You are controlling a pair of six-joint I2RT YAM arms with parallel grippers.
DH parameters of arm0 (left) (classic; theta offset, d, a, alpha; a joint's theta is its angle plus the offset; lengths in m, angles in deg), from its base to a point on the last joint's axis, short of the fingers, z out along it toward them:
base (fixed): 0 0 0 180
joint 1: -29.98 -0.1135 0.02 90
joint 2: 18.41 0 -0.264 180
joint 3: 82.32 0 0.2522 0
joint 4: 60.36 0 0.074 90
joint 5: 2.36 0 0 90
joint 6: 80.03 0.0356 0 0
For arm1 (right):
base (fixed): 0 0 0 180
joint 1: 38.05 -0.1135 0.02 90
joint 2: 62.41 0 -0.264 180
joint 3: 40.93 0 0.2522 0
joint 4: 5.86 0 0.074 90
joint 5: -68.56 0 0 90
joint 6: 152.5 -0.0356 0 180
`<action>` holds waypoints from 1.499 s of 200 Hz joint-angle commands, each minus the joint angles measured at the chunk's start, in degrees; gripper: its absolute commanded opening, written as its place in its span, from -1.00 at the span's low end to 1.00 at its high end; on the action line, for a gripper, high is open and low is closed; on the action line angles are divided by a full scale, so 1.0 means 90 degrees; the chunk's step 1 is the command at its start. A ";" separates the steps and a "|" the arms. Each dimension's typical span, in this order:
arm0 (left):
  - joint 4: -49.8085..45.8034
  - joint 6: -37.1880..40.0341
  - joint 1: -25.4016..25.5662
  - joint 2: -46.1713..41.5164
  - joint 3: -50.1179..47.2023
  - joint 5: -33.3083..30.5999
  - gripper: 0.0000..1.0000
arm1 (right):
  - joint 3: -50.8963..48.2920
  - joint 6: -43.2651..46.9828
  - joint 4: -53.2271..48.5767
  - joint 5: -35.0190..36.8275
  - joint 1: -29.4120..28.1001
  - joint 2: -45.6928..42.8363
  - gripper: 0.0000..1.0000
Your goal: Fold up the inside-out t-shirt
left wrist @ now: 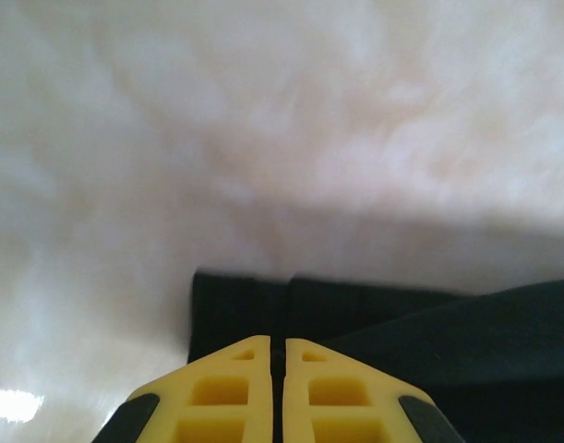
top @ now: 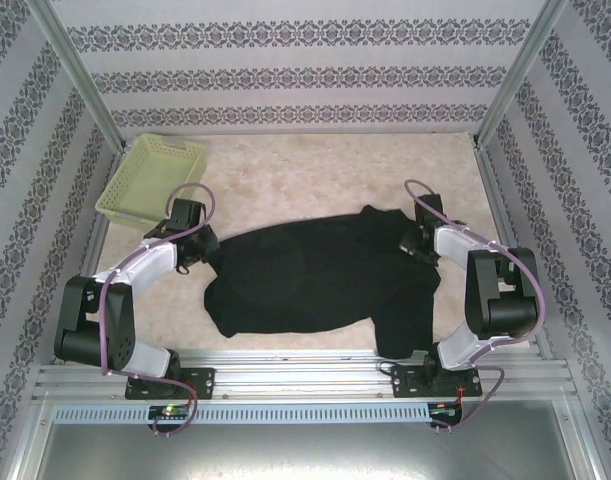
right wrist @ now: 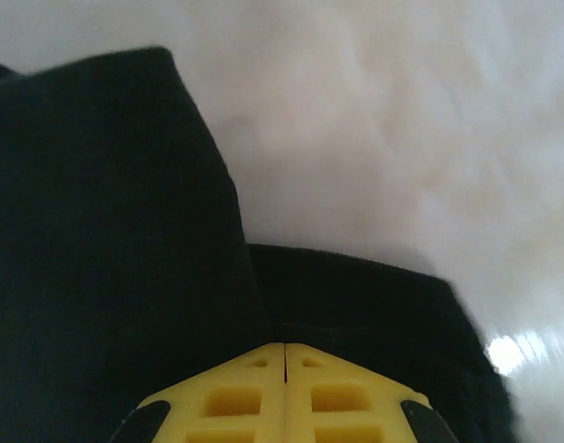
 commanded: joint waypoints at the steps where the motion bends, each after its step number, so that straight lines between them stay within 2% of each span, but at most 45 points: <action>1: 0.0286 -0.0170 -0.0076 -0.0178 -0.0527 0.0304 -1.00 | -0.0497 -0.0445 0.0493 -0.0040 0.0066 -0.0461 -1.00; 18: 0.0422 -0.0177 -0.0078 -0.0219 -0.0756 0.0280 -1.00 | -0.0521 -0.0375 0.0415 -0.0053 0.0100 -0.0700 -1.00; 30: 0.0426 -0.0123 -0.0077 -0.0174 -0.0745 0.0261 -1.00 | -0.0350 -0.0248 0.0277 0.0052 0.0143 -0.0809 -0.78; 52: 0.0366 -0.0042 -0.0085 -0.0090 -0.0557 0.0266 -1.00 | -0.0013 0.0051 0.0301 -0.0076 0.0256 -0.0964 -0.26; 77: 0.0314 -0.0002 -0.0083 -0.0104 -0.0406 0.0247 -1.00 | 0.0486 0.0334 0.0249 -0.0233 0.0323 -0.0826 -0.02; 105: 0.0248 0.0051 -0.0078 -0.0077 -0.0324 0.0198 -1.00 | 0.0896 0.0397 0.0311 -0.0492 0.0383 -0.0318 0.07; 138: 0.0208 0.0062 -0.0079 -0.0059 -0.0288 0.0201 -1.00 | 0.1097 0.0215 0.0370 -0.0620 0.0479 0.0348 0.09; 162: 0.0172 0.0088 -0.0076 -0.0031 -0.0236 0.0188 -1.00 | 0.1195 0.0170 0.0518 -0.1001 0.0562 0.0734 0.09; 173: 0.0173 0.0090 -0.0080 -0.0009 -0.0211 0.0208 -1.00 | 0.1290 0.0182 0.0534 -0.1180 0.0585 0.0887 0.04; 189: 0.0155 0.0077 -0.0078 -0.0025 -0.0176 0.0246 -1.00 | 0.1355 0.0187 0.0533 -0.1196 0.0588 0.0950 -0.26; 232: -0.0136 0.0073 -0.0080 -0.0498 0.0007 0.0161 -1.00 | 0.1421 0.0520 0.0153 -0.0126 0.0504 0.0126 -1.00; 300: -0.0764 0.0108 -0.0094 -0.1692 0.0687 -0.0056 -1.00 | 0.2094 0.1280 -0.0941 0.1626 -0.0097 -0.1526 -1.00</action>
